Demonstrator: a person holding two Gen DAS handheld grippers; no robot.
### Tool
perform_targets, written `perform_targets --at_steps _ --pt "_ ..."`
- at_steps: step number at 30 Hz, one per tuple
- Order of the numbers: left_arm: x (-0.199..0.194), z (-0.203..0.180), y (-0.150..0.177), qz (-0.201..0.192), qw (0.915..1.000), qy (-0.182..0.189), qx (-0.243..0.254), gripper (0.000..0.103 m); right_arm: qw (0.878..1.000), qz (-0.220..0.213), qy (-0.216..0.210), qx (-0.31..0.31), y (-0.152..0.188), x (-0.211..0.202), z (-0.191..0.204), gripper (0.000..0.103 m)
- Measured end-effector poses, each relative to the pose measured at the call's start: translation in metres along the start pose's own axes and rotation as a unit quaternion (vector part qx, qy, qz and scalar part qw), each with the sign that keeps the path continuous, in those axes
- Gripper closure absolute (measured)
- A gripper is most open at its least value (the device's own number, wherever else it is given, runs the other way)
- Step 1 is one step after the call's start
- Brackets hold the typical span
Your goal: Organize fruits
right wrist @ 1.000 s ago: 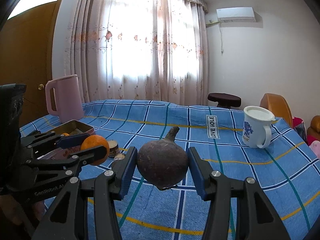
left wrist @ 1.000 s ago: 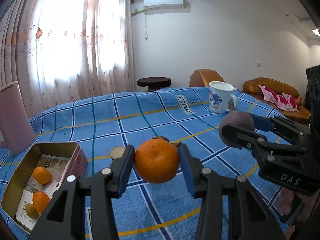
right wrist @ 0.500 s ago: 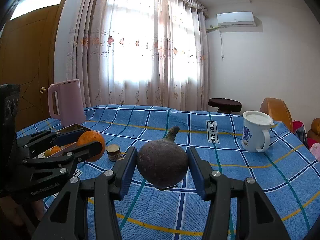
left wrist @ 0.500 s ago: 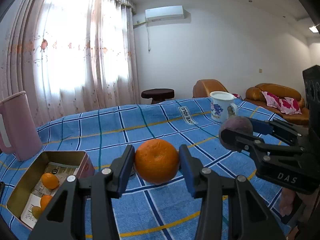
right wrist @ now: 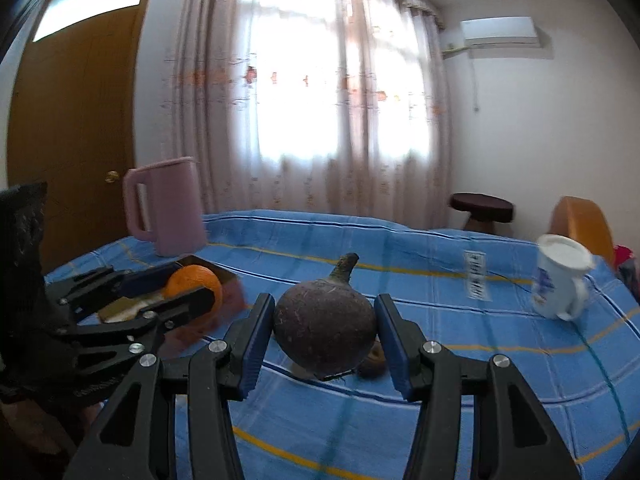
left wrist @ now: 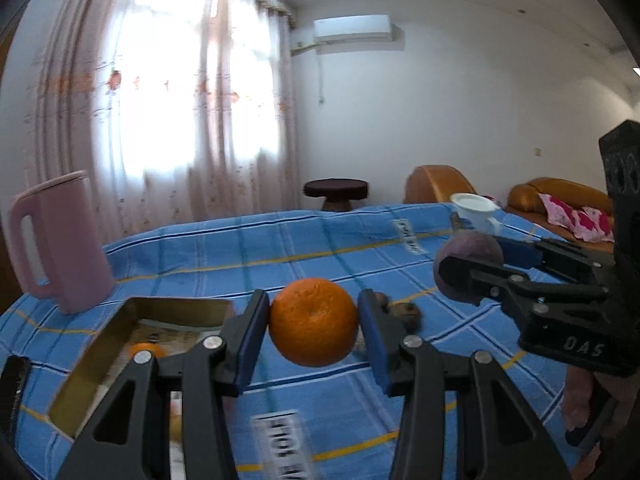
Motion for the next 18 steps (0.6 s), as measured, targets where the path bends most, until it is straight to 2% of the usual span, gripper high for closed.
perform_targets --at_steps 9,18 --pt "-0.003 0.095 0.008 0.022 0.997 -0.061 -0.043 0.055 0.997 0.022 -0.065 -0.026 -0.012 0.051 0.075 0.05" --pt "0.004 0.164 0.03 0.058 0.9901 -0.109 -0.067 0.055 0.991 0.064 -0.104 -0.06 0.001 0.107 0.14 0.05"
Point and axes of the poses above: each gripper's, at about its wrist camera, not at the fingertips, and x roughly the way its jaws point, z to its left, y to its underside, the point moved 9 cm from there along x, roughly the way its jaws point, and after that the axes turned 5 degrees about -z, right-handed, at the moved point
